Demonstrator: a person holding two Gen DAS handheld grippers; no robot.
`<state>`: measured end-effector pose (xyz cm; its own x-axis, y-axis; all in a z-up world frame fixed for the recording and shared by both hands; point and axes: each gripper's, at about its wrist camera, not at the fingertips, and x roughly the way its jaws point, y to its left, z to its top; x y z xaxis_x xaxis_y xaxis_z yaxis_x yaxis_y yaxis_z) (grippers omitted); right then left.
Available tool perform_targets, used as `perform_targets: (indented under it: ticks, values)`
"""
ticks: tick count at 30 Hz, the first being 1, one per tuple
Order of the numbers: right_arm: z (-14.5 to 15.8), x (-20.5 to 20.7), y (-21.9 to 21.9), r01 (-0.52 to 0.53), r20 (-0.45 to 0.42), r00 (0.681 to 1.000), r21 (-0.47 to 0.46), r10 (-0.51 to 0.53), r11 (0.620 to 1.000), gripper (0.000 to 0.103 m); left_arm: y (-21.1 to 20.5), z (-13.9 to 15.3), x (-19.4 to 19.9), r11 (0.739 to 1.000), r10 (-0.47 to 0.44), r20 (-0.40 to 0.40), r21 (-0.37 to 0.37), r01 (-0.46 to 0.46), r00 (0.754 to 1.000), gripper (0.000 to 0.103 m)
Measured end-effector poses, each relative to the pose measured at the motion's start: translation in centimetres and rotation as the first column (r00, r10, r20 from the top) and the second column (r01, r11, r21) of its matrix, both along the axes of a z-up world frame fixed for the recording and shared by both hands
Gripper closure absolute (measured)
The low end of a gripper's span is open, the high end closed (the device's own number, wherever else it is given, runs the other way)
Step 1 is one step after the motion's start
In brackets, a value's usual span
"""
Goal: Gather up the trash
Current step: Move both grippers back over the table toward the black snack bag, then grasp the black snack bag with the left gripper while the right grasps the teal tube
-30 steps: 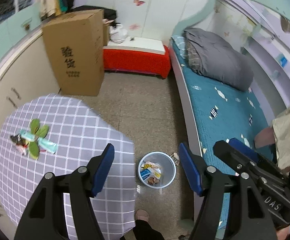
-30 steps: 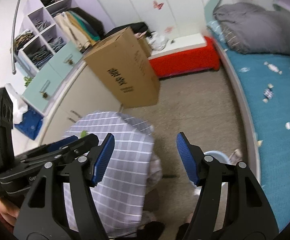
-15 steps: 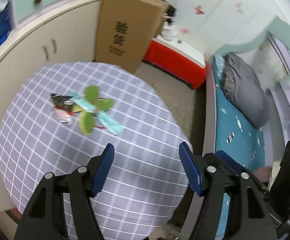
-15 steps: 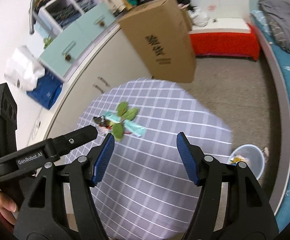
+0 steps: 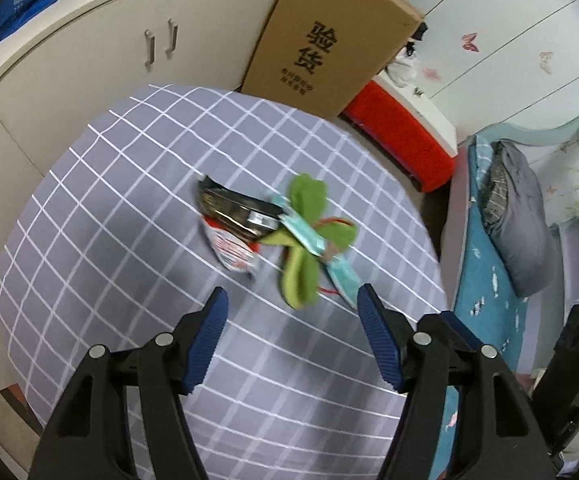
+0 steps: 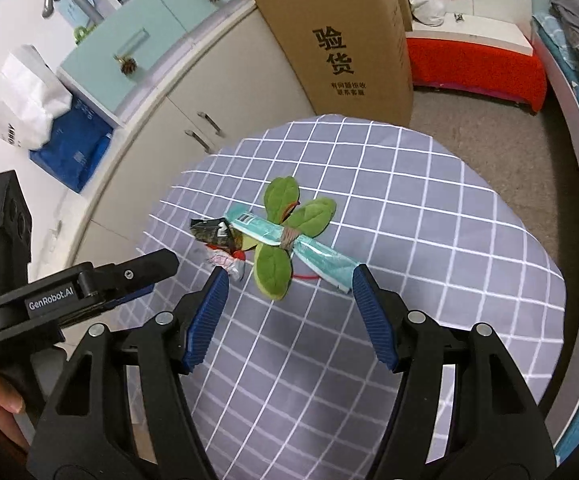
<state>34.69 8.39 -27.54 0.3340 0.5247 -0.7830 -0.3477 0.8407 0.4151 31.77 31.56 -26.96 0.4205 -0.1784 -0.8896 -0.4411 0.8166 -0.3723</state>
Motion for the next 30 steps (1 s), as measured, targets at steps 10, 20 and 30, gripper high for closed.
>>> perform_targets:
  ticks: [10, 20, 30]
  values:
    - [-3.8, 3.2, 2.2, 0.028, -0.019, 0.999, -0.074, -0.029, 0.997, 0.039, 3.8, -4.0, 4.1, 1.000, 0.004, -0.026, 0.030, -0.003, 1.000, 0.037]
    - [-6.0, 4.3, 3.6, 0.009, -0.032, 0.999, -0.095, -0.012, 0.995, 0.039, 6.7, -6.8, 5.3, 0.997, 0.077, -0.032, 0.014, -0.076, 0.997, 0.043]
    - [-8.1, 4.4, 5.5, -0.092, -0.054, 0.995, -0.155, 0.085, 0.984, 0.064, 5.9, -6.9, 5.7, 0.999, 0.019, -0.023, 0.048, -0.018, 1.000, 0.085]
